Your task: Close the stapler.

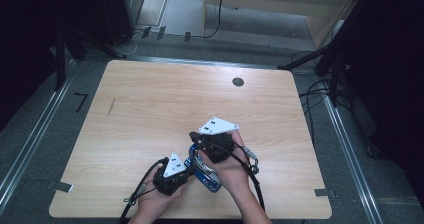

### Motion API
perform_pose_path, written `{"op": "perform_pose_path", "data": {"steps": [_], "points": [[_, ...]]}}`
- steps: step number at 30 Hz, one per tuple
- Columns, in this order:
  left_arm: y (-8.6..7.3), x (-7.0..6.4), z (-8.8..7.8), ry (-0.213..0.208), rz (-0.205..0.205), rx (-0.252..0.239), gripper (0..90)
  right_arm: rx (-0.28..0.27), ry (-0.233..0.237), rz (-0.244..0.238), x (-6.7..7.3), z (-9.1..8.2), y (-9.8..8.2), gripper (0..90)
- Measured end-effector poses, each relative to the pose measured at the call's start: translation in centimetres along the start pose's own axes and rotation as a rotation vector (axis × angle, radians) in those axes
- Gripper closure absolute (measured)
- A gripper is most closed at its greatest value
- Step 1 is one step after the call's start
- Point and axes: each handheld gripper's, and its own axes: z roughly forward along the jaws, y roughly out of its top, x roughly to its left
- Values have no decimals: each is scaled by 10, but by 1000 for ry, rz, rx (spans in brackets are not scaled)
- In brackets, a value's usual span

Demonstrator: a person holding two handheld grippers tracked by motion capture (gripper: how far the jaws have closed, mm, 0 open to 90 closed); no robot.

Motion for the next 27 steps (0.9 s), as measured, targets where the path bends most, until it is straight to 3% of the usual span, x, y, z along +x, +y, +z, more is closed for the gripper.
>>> {"op": "perform_pose_path", "data": {"steps": [8, 27], "points": [[0, 0, 0, 1, 0, 0, 900, 6, 13, -16, 7, 3, 0, 900], [0, 0, 0, 1, 0, -2, 900, -6, 6, -10, 9, -14, -16, 900]]}}
